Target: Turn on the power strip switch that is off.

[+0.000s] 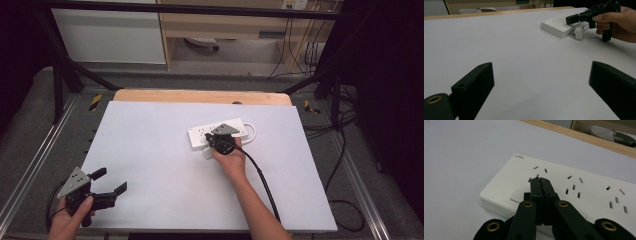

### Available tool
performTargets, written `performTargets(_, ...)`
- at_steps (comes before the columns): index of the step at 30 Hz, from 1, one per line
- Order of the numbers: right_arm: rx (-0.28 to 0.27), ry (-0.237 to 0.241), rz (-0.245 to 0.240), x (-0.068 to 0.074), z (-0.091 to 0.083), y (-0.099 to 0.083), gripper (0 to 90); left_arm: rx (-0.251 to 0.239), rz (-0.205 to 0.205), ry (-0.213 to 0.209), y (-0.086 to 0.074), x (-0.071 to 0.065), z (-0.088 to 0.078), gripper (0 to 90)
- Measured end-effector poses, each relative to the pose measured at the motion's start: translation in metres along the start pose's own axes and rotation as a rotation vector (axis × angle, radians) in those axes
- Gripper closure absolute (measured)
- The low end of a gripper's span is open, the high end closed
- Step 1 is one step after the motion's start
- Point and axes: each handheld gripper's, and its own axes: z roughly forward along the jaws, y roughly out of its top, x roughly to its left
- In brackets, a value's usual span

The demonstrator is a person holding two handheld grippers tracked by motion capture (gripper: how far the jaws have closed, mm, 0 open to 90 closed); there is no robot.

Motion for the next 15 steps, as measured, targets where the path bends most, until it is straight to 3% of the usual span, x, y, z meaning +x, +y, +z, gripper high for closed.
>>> performTargets(10, -0.021, 0.002, 0.003, 0.0017, -0.0007, 0.0020, 90.0, -0.003, -0.001, -0.001, 0.0001, 0.0000, -0.0001, 6.2)
performTargets(15, -0.038, 0.008, 0.031, 0.0002, -0.0035, 0.0050, 90.0, -0.003, -0.001, 0.000, 0.0001, -0.0003, -0.0002, 6.2)
